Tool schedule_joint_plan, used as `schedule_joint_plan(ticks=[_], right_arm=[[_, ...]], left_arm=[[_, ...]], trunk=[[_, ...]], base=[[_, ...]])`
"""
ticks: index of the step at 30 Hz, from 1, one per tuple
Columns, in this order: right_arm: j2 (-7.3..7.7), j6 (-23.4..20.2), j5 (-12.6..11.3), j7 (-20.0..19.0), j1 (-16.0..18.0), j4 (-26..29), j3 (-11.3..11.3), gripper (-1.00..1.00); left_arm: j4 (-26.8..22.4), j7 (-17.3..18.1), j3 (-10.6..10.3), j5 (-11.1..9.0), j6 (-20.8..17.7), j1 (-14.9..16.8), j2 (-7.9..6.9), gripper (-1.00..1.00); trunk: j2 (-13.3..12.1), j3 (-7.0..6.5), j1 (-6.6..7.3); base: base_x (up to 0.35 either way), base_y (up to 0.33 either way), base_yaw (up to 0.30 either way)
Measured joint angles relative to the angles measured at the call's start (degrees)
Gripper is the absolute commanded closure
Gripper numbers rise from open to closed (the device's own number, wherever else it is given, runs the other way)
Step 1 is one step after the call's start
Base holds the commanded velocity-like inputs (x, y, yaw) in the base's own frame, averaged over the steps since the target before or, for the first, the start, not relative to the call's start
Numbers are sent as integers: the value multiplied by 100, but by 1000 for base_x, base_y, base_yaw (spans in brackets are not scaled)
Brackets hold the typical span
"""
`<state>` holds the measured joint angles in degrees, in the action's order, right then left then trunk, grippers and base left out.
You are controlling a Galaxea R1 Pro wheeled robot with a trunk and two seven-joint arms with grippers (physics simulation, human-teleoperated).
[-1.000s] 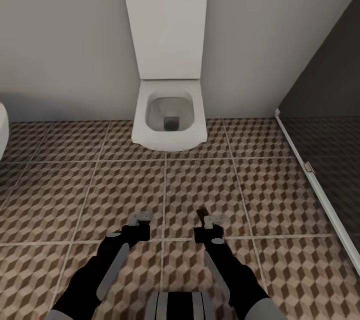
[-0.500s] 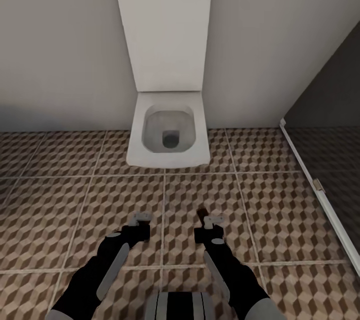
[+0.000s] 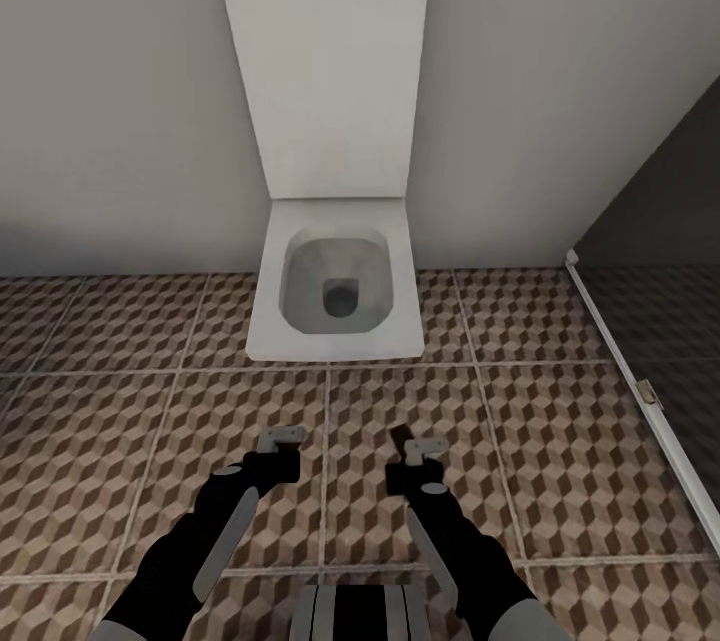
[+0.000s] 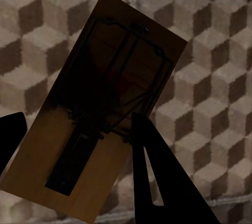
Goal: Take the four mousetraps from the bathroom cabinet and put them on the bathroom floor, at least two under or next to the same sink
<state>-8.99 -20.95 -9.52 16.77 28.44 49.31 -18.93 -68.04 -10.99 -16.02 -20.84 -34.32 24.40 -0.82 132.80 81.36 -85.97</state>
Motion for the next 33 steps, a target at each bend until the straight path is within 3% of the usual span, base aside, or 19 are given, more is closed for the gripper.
schedule_joint_plan(ticks=[7, 33], right_arm=[[-1, 0, 8, -139, 0, -11, -1, 100], [-1, -69, 36, -85, 0, -50, 8, 100]], left_arm=[[0, 0, -3, 0, 1, 0, 0, 100], [-8, 0, -37, -1, -7, 0, 0, 100]], trunk=[[0, 0, 0], [0, 0, 0]], base=[[0, 0, 0], [0, 0, 0]])
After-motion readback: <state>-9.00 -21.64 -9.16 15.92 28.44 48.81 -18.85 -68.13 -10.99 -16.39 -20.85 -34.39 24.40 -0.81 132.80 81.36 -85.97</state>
